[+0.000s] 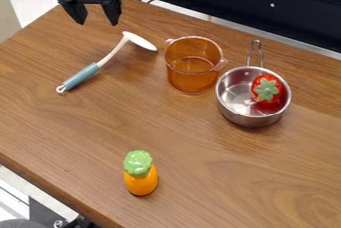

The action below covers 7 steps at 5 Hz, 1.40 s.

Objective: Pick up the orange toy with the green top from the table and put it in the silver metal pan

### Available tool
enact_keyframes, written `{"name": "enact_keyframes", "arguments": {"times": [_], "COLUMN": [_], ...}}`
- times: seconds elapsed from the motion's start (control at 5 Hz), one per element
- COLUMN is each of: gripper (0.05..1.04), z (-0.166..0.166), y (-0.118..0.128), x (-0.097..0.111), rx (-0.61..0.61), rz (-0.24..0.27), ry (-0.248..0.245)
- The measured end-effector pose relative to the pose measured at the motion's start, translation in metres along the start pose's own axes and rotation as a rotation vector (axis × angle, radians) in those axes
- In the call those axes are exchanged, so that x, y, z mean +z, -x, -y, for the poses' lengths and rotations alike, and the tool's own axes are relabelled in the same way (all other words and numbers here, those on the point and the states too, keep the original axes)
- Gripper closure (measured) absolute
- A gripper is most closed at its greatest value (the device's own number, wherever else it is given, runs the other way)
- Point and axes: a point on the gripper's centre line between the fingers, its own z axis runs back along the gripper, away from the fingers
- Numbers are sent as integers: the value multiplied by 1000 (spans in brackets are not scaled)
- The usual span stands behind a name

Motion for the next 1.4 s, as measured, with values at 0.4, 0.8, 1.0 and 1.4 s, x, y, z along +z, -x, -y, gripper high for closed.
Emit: {"name": "enact_keyframes", "arguments": {"times": [0.4, 0.8, 1.0, 1.4], "gripper": [87, 87, 87, 87], "z": [13, 35, 54, 90], "y": [36, 69, 102, 163], "x": [-12, 39, 48, 61], "rx": [-42, -78, -23, -53], "rz": [-104, -142, -242, -276], "ry": [69, 147, 111, 97]}}
